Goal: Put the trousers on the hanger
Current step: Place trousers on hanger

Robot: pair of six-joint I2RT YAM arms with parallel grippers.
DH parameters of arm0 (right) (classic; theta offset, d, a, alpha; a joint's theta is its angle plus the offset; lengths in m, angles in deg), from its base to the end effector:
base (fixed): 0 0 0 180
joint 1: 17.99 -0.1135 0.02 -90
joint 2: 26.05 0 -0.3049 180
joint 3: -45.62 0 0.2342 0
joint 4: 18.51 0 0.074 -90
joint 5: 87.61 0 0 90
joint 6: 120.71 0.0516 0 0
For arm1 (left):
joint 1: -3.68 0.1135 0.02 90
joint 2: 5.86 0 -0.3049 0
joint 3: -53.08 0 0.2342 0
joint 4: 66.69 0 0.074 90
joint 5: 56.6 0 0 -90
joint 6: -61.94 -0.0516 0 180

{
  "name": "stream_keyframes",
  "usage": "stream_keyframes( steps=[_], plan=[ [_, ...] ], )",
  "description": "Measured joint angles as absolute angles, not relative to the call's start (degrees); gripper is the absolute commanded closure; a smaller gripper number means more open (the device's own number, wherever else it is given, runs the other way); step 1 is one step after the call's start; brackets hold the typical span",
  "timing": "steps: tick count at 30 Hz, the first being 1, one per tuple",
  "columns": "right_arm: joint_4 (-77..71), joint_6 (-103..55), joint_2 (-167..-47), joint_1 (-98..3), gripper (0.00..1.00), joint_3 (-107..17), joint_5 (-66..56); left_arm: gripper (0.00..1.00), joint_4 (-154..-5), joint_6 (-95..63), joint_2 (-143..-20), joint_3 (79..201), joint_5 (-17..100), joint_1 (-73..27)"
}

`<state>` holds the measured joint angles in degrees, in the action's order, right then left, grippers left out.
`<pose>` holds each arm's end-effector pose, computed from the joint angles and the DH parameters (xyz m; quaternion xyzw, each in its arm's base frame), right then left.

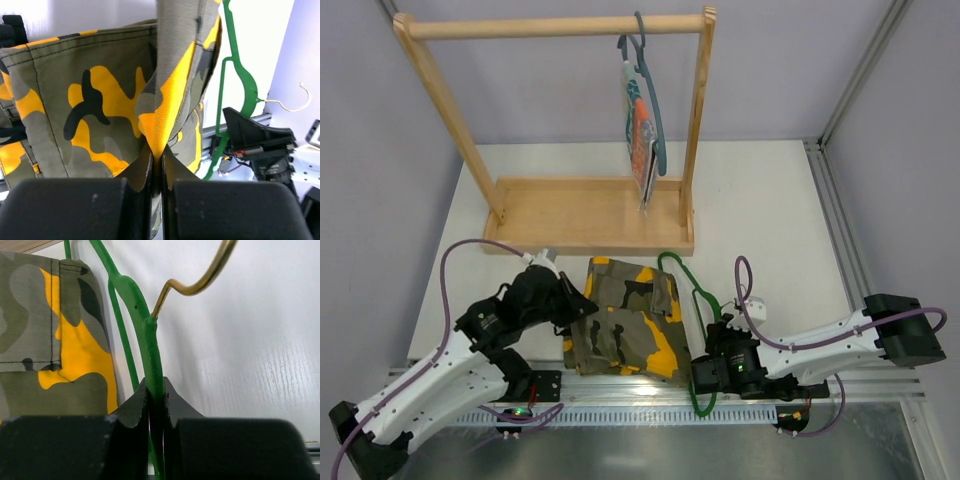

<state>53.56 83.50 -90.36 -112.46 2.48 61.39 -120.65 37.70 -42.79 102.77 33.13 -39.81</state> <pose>0.0363 0.1037 0.2033 0.1354 0.8595 0.0981 0.4830 0.0721 -0.0681 0.2657 -0.1768 0.8933 -0.3356 0.2409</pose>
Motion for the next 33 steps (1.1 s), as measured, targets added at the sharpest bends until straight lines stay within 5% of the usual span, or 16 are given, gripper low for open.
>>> stream_keyframes(
  steps=[13,23,26,27,33],
  plan=[
    [51.53,83.94,-88.13,-112.86,0.96,4.43,61.37,1.00,-132.98,41.48,-32.89,100.76,28.67,-39.83],
    [57.74,83.90,-79.76,-112.92,0.96,3.97,61.35,0.99,-127.45,44.21,-35.88,91.87,29.61,-41.38],
    [59.55,83.92,-79.74,-112.92,0.96,3.25,61.66,0.85,-125.20,44.67,-38.18,90.49,29.78,-41.75],
    [59.79,83.90,-79.87,-112.92,0.96,2.98,61.81,0.72,-125.02,44.67,-38.83,90.38,29.74,-41.80],
    [63.47,83.61,-83.61,-113.53,0.96,1.93,63.51,0.70,-131.86,42.79,-39.25,96.04,25.45,-41.80]
  ],
)
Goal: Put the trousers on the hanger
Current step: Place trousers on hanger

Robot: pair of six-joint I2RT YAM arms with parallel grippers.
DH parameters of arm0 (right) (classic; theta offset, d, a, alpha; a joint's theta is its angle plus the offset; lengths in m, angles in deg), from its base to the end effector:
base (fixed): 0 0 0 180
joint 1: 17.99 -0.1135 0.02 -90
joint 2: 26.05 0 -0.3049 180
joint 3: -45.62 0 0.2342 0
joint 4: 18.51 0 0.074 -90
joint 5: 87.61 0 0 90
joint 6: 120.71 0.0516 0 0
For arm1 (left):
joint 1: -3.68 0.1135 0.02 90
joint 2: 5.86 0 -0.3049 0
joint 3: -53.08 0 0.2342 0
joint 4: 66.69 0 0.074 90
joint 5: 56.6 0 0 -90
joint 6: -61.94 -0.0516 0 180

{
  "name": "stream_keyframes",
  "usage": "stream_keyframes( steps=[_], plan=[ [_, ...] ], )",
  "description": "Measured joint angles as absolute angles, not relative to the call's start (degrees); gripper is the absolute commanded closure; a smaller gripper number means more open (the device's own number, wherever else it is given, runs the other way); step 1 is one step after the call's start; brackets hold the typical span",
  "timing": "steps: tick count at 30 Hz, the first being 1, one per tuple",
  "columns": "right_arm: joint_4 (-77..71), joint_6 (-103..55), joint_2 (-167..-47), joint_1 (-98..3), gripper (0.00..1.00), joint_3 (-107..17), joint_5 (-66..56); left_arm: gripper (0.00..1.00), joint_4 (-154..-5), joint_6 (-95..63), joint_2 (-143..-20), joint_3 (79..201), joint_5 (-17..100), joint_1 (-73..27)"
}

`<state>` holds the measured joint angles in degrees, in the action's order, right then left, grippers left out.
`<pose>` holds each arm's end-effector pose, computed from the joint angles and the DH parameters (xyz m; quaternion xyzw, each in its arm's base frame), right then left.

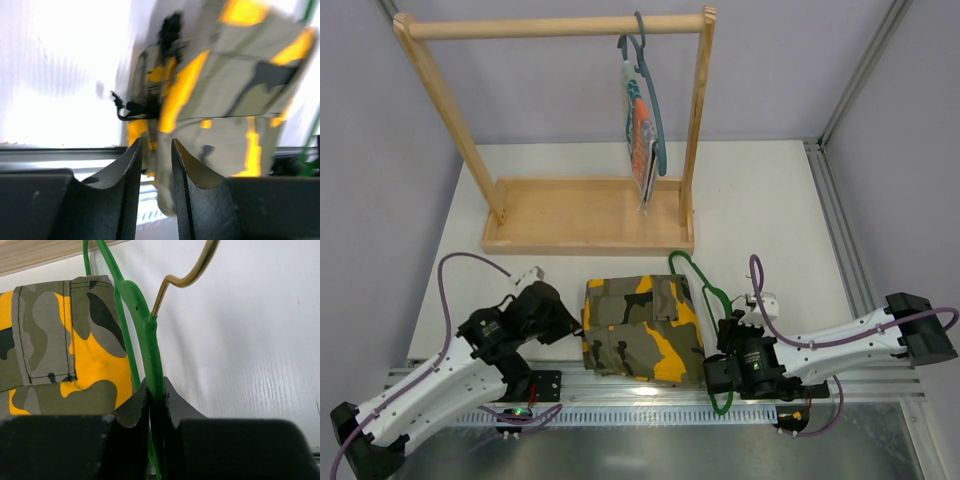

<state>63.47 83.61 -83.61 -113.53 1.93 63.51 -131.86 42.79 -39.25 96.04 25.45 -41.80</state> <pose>0.0379 0.0778 0.2163 0.1147 0.8527 0.0884 0.5020 0.0521 -0.0428 0.2170 -0.2293 0.9252 -0.2157 0.2119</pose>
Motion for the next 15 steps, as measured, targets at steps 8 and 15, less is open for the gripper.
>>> stream_keyframes(
  steps=[8,15],
  plan=[
    [65.13,83.52,-86.84,-115.04,0.96,0.27,64.87,0.77,-128.28,34.44,-46.50,115.91,21.80,-41.73],
    [64.01,83.52,-86.67,-115.41,0.96,1.50,64.85,0.78,-111.36,34.22,-58.09,102.05,31.07,-46.72]
  ],
)
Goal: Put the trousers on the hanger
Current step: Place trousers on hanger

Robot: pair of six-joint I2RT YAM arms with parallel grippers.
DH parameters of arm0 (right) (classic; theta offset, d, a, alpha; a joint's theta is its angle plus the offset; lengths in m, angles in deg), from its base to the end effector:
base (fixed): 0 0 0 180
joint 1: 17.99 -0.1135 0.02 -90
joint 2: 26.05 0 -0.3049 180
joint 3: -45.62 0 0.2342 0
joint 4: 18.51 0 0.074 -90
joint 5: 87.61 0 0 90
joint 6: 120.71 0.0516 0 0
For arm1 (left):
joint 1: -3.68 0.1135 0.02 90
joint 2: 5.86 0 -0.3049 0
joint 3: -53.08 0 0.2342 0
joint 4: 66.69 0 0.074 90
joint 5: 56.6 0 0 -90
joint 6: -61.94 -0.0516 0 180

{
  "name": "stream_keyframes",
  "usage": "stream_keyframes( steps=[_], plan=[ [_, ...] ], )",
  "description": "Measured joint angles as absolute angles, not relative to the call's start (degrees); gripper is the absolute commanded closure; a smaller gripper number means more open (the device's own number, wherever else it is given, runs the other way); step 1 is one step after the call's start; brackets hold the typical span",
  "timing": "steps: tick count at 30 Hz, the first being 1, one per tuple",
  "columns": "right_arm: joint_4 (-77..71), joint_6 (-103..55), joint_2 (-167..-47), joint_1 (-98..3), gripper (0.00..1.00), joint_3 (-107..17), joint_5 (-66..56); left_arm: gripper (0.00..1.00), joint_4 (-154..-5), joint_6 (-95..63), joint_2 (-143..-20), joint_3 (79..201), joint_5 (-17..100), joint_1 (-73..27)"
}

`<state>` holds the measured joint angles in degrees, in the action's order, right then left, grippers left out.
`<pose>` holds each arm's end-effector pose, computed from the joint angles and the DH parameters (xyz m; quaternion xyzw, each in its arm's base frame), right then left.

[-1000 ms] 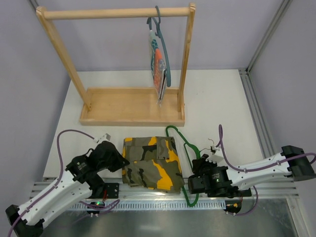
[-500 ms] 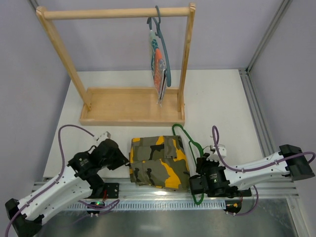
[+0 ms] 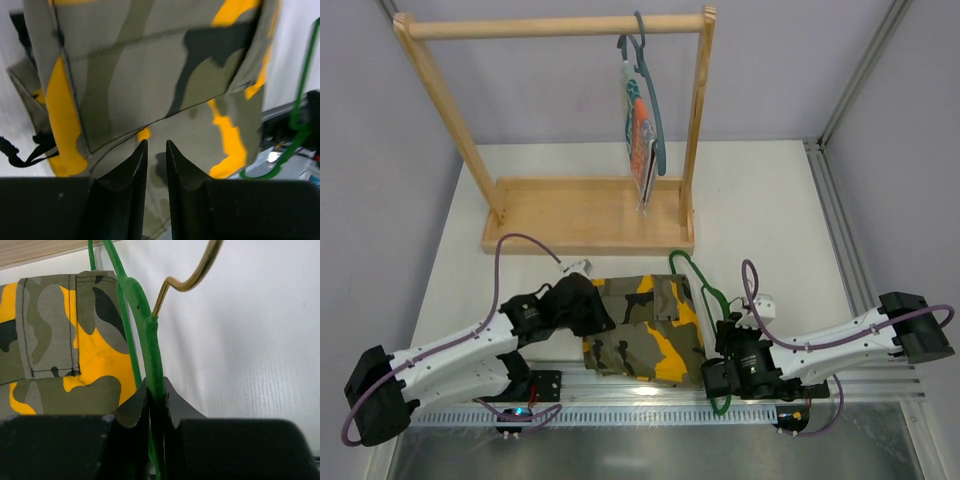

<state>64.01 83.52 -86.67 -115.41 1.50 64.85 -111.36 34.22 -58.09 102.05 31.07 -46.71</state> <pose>0.0351 0.0849 0.2160 0.0843 0.8492 0.0763 0.5156 0.0980 -0.1151 0.2480 -0.1039 0.9274 -0.2882 0.2147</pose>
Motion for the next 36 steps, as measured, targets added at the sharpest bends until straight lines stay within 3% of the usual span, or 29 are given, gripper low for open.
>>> stream_keyframes(
  steps=[2,6,9,14,20,33,36],
  plan=[
    [62.44,83.46,-85.62,-115.43,0.95,2.09,64.87,0.77,-110.05,35.31,-57.30,97.11,32.08,-49.16],
    [57.21,82.50,-79.02,-115.43,0.68,4.25,64.50,0.76,-105.41,38.00,-55.12,89.79,32.56,-49.84],
    [52.06,77.73,-71.63,-115.26,0.62,7.62,63.86,0.73,-102.84,39.42,-54.57,87.52,32.51,-49.84],
    [44.54,66.48,-57.62,-115.26,0.61,13.47,63.03,0.73,-101.81,40.38,-54.42,86.99,32.40,-49.84],
    [39.12,55.50,-50.67,-115.26,0.56,14.83,62.47,0.73,-98.31,41.39,-52.58,83.89,32.45,-49.84],
    [36.91,44.38,-55.37,-111.43,0.53,11.33,59.73,0.72,-98.09,42.02,-51.03,83.21,32.40,-49.84],
    [34.53,39.94,-57.73,-105.29,0.64,10.74,55.56,0.72,-98.53,42.05,-50.35,83.19,32.36,-49.84]
  ],
)
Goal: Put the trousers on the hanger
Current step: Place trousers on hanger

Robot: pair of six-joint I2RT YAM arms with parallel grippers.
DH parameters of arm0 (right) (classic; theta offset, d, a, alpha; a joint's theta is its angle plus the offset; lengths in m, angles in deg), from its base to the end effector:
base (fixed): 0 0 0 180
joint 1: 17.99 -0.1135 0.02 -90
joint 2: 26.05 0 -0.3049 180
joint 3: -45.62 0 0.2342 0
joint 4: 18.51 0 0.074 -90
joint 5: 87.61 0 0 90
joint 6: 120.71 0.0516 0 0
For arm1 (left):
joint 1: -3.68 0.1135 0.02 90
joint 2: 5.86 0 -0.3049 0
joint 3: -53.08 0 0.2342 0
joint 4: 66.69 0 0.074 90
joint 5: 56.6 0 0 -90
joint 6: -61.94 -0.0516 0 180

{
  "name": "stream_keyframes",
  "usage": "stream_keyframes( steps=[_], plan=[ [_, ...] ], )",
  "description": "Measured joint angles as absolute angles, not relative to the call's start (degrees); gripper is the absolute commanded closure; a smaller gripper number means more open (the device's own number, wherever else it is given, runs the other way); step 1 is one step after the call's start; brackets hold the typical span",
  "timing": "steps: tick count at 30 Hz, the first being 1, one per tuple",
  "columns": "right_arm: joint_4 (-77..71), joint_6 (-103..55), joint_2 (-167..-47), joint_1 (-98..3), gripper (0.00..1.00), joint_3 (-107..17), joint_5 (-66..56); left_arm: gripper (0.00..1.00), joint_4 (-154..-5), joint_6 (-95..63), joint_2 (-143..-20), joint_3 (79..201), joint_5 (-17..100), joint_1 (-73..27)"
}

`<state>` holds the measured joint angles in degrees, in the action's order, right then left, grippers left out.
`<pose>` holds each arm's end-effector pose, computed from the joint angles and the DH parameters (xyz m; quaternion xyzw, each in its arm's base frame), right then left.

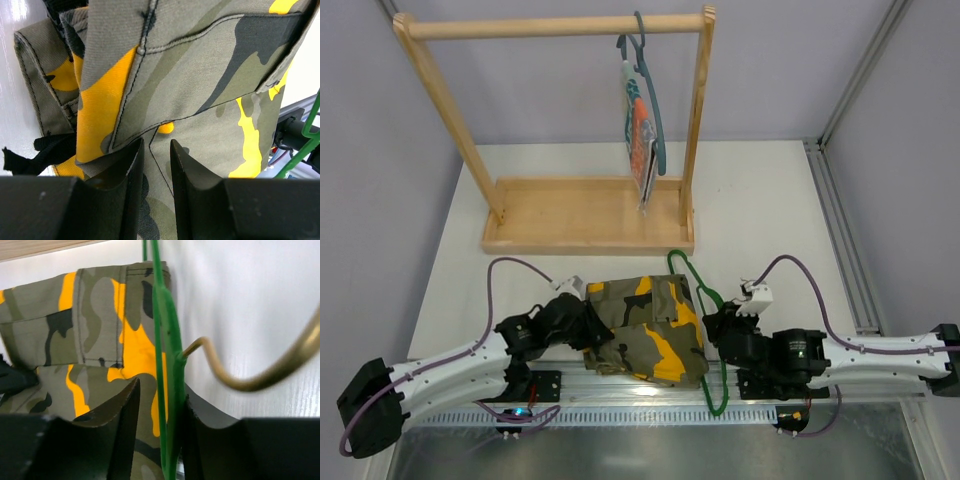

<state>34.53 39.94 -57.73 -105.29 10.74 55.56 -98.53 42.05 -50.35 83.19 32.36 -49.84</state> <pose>0.0442 0.0600 0.2065 0.0304 0.8533 0.2210 0.4713 0.0699 -0.0929 0.1783 -0.1372 0.9177 -0.3246 0.1835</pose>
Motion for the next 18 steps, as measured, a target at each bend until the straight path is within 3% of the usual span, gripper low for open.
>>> stream_keyframes(
  steps=[5,18],
  plan=[
    [32.21,37.21,-59.59,-95.65,0.96,10.74,50.64,0.73,-98.60,42.66,-48.30,81.88,32.34,-49.84],
    [31.45,46.65,-54.58,-95.48,0.96,13.69,52.30,0.74,-100.21,44.43,-43.25,80.02,31.77,-49.84]
  ],
)
